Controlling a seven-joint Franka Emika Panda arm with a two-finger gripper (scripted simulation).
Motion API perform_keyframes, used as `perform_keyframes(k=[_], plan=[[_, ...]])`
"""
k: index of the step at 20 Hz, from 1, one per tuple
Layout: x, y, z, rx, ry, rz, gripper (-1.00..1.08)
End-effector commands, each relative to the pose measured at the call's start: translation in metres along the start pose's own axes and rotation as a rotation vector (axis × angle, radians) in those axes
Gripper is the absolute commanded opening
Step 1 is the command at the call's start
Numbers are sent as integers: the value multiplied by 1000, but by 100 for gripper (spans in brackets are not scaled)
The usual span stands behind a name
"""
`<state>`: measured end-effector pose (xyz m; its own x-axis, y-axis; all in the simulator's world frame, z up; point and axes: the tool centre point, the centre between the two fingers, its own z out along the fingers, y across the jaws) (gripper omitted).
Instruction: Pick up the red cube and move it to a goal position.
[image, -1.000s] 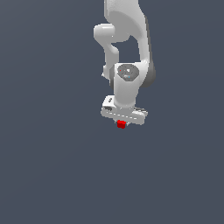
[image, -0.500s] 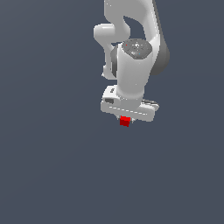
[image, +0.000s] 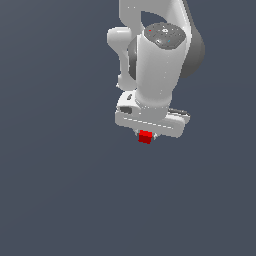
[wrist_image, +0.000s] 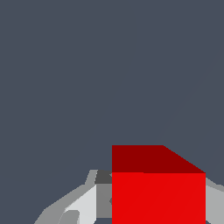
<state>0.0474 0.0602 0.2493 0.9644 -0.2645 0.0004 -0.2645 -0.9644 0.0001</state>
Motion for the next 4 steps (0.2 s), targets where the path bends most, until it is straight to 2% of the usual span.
perform_keyframes(k=[1,4], plan=[[2,-1,-4,0,0,0,-100],[3,-1,-4,0,0,0,-100]])
